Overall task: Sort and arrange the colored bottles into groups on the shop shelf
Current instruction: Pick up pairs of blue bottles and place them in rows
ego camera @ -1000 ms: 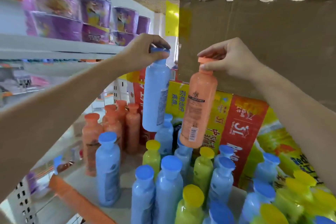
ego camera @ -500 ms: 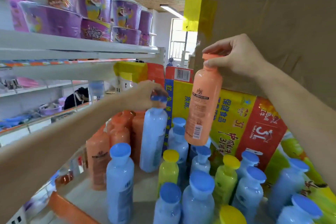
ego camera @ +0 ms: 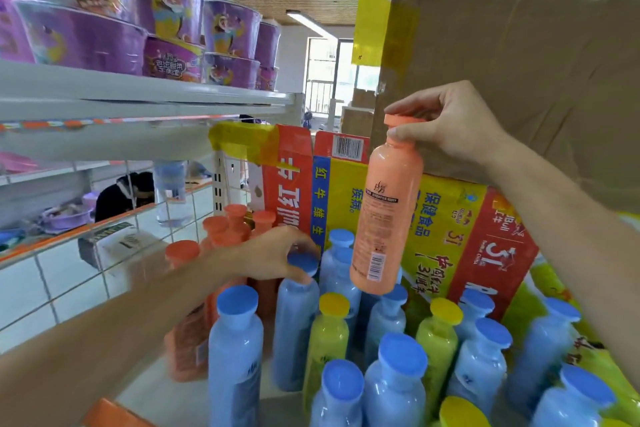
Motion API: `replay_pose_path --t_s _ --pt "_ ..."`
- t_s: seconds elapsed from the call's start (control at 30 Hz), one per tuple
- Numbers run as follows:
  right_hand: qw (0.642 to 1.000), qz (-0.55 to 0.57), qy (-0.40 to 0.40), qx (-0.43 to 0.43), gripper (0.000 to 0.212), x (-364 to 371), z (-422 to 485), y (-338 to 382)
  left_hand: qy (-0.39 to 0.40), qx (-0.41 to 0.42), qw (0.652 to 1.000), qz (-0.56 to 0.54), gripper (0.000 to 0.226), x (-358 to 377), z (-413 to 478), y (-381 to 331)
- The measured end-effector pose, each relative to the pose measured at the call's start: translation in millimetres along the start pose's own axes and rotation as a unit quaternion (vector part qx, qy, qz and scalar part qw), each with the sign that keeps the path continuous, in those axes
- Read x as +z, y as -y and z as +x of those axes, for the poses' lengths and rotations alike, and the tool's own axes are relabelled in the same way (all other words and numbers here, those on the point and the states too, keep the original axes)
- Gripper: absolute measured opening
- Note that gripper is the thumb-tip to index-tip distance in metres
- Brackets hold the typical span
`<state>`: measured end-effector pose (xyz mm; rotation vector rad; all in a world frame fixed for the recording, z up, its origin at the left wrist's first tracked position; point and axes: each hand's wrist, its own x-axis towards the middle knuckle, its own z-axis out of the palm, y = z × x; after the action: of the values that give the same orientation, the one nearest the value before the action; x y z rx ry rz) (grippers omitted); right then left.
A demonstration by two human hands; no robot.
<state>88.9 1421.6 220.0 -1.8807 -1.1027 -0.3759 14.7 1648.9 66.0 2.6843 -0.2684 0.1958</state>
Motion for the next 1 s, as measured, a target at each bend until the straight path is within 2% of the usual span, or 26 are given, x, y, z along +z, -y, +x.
replay_pose_path --t_s 0.27,0.33,0.5,0.63,0.77,1.0 --pt "1.000 -0.002 -0.013 -0.020 0.031 3 -3 20 -0.001 -0.030 0.997 -0.069 0.051 -4 -10 4" --pt "1.000 0.016 -0.008 -0.020 0.030 4 -2 24 -0.013 -0.037 0.997 -0.065 0.046 -4 -14 1" --pt "0.997 0.056 -0.009 -0.045 0.029 16 4 38 -0.141 -0.055 0.987 -0.053 0.034 -31 -39 6" --pt "0.994 0.077 -0.002 -0.071 0.032 32 14 49 -0.192 -0.106 0.975 -0.041 0.045 -53 -73 19" --pt "0.991 0.088 0.006 -0.098 0.036 57 26 58 -0.257 -0.138 0.956 0.014 0.029 -59 -104 36" --pt "0.985 0.093 0.047 -0.134 0.042 106 38 68 -0.256 -0.190 0.945 0.074 0.033 -63 -149 44"
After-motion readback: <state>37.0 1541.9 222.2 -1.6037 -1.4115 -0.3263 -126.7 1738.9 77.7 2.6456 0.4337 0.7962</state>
